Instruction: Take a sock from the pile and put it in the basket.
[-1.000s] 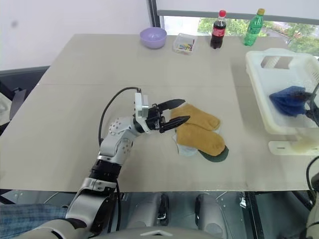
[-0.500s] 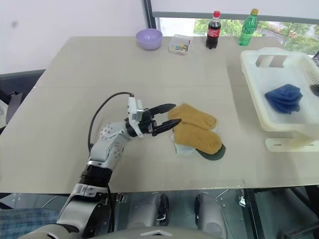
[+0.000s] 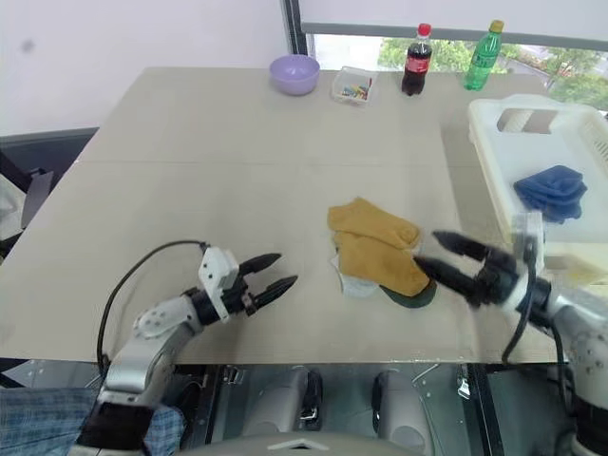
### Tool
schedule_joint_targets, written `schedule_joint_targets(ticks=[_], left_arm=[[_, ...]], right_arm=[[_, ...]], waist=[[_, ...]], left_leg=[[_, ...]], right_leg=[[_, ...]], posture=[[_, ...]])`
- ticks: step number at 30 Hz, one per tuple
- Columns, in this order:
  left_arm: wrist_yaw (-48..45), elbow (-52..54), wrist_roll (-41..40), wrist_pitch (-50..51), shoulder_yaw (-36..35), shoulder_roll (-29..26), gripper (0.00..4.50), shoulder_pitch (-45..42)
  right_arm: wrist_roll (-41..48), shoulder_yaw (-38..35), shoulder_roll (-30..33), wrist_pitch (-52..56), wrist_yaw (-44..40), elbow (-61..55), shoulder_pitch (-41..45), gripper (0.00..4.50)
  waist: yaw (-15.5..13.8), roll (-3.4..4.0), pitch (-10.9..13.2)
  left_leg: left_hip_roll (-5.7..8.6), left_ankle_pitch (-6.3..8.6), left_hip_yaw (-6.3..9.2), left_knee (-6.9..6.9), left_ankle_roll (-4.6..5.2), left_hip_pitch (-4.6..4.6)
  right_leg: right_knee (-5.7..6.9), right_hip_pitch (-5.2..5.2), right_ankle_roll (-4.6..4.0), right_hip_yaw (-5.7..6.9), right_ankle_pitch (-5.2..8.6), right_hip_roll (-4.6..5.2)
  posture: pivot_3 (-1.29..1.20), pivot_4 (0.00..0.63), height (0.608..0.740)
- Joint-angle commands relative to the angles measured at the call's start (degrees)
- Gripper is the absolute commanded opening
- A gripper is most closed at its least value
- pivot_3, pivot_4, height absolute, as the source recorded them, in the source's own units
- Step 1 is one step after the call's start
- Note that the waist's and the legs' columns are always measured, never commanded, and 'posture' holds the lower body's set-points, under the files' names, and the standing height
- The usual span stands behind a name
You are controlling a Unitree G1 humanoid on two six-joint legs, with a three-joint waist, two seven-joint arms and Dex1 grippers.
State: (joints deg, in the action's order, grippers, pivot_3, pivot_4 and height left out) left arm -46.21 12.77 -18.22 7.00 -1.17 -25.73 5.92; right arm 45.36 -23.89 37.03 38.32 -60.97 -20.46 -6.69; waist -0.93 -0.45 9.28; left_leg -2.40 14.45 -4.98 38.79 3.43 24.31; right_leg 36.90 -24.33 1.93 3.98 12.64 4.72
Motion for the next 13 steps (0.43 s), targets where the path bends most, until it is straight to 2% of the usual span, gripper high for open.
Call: schedule_joint_targets(ticks=[1,3,8,13], left_arm=[[1.68,5.94,-1.65,-1.3,-3.07,-0.3,3.18,3.95],[2.52,8.53,-2.07,-1.28,-4.39,-0.21,3.18,7.73],[1.63,12.44,-2.74,-3.8,-7.54,-1.22,3.18,16.94],[1.18,10.54,-2.99,-7.56,-9.25,-1.09,3.18,19.0]], right_arm=[[-3.88,-3.29,0.09,-11.49,-6.23,6.04,-2.65,4.44],[-6.05,-4.06,0.77,-16.44,-8.61,9.94,-4.1,4.44],[-10.05,-3.67,3.23,-26.31,-15.29,17.09,-7.53,4.44],[-13.05,-2.14,4.94,-31.2,-17.15,23.15,-7.24,4.44]], waist=[[0.11,0.0,0.01],[0.25,0.02,0.0],[0.23,0.1,-0.04],[0.1,0.18,-0.1]], left_leg=[[-0.01,0.01,-0.01,0.0,0.01,-0.17],[-0.08,0.06,-0.04,-0.01,0.03,-0.55],[-0.23,0.07,-0.08,-0.06,0.02,-0.58],[-0.21,0.07,-0.08,-0.06,0.01,-0.6]], right_leg=[[-0.02,0.17,-0.04,0.0,0.03,0.0],[-0.04,0.48,0.12,-0.02,0.2,-0.02],[-0.06,0.44,0.09,-0.06,0.22,-0.07],[-0.07,0.41,0.09,-0.05,0.23,-0.02]], posture=[[0.0,0.15,0.733],[0.0,0.15,0.733],[0.0,0.15,0.733],[0.0,0.15,0.733]])
